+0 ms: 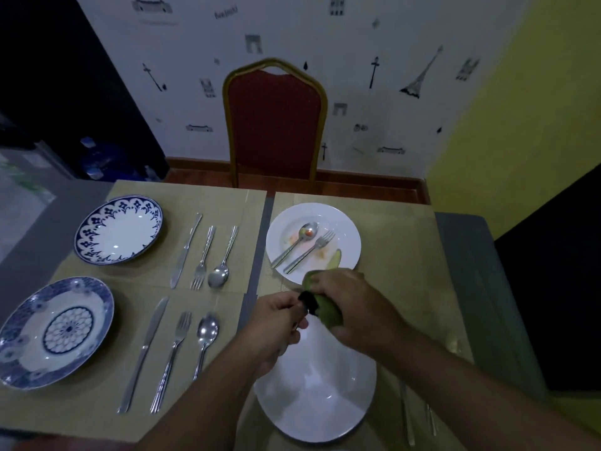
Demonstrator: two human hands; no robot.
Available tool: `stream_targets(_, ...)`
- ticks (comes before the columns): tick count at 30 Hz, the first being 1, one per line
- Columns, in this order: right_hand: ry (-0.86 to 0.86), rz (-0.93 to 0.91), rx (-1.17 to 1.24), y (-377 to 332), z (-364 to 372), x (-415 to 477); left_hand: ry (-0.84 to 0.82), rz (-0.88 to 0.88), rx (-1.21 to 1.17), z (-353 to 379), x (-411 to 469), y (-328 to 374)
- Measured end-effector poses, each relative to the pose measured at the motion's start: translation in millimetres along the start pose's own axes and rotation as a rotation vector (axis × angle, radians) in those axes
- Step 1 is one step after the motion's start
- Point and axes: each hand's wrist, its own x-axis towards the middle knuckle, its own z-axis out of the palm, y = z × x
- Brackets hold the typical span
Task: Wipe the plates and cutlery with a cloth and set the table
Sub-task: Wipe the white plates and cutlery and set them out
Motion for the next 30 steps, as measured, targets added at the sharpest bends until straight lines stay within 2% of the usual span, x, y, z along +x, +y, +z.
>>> stream_targets(2, -0.002, 0.1, -0.008, 8, 1, 15, 0.006, 0.003, 0.03, -9, 6, 1)
stream_targets(7, 0.116, 0.426, -0.04, 34, -3, 54, -0.017, -0.053, -0.003, -27, 21, 6)
stream_targets(11, 0.242, 0.557, 0.049, 39, -1, 57, -0.021, -0.08, -0.042, -31, 38, 22)
stream_targets(16, 0.259, 0.414, 0.112, 25, 18, 47, 0.063, -0.095, 0.035, -20, 59, 33)
stream_targets(21, 0.081, 0.199, 0.04, 26, 32, 50, 0.004, -0.09, 0.079, -12, 79, 31)
stream_targets(23, 0.048, 0.202, -0.009, 42, 34, 55, -0.014, -0.083, 0.084, -15, 77, 32)
stream_targets(26, 0.082, 0.33, -0.061, 61, 31, 61, -0.018, -0.102, 0.085, -21, 72, 30)
stream_targets(30, 0.011, 0.134, -0.039, 44, 42, 55, 0.005, -0.116, -0.004, -20, 77, 25)
